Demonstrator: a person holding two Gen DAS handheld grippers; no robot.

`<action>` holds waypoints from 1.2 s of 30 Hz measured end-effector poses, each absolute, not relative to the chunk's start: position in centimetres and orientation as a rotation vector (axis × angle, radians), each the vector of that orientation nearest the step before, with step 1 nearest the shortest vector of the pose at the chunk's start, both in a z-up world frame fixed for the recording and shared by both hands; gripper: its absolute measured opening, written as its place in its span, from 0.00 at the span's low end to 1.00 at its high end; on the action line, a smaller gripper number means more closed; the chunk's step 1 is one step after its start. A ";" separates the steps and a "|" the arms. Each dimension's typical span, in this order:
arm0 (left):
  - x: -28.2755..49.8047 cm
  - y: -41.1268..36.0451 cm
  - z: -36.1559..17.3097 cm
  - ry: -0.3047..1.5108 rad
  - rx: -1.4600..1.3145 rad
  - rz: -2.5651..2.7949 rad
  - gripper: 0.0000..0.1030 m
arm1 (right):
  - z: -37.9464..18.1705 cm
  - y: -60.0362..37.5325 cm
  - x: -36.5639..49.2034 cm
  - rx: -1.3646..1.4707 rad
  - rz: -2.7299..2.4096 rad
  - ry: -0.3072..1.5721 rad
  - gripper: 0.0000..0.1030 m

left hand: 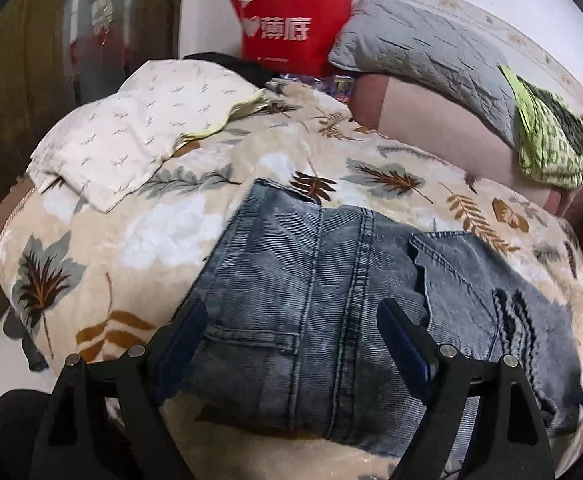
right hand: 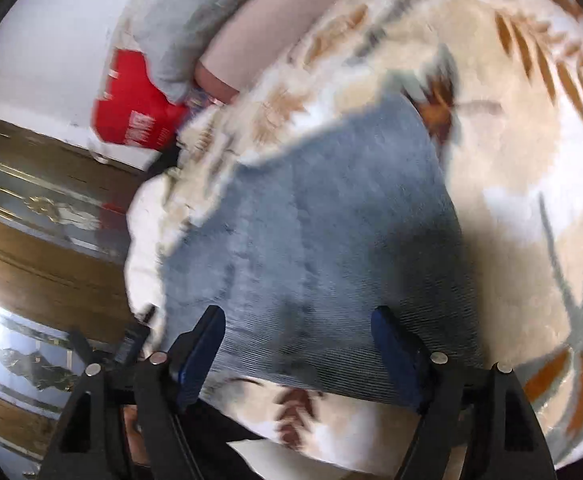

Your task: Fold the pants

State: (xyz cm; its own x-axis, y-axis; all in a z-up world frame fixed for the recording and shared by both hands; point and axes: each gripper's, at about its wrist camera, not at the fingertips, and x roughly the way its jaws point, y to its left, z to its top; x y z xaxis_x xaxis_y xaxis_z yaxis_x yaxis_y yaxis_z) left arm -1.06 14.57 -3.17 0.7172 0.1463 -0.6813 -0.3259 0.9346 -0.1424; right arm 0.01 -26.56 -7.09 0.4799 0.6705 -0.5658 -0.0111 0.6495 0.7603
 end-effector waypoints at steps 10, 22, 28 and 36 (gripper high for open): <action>-3.6 17.1 -2.6 0.783 -0.387 0.358 0.84 | -6.0 -25.4 -0.7 0.650 0.453 0.895 0.76; -3.6 12.9 -2.3 0.802 -0.211 0.287 0.84 | -5.3 -23.9 -1.5 0.481 0.362 0.864 0.76; -3.8 13.1 -2.7 0.821 -0.229 0.286 0.84 | -5.6 -23.5 -1.6 0.451 0.356 0.876 0.76; -4.0 14.0 -3.3 0.860 -0.300 0.270 0.84 | -5.5 -23.4 -1.7 0.442 0.352 0.877 0.76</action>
State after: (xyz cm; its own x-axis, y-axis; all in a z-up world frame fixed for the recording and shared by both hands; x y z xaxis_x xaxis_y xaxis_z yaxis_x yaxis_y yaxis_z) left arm -4.04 14.04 -3.29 0.6231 0.1118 -0.7741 -0.3507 0.9246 -0.1488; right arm -1.69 -23.35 -5.54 0.5922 0.4687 -0.6555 -0.1150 0.8543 0.5069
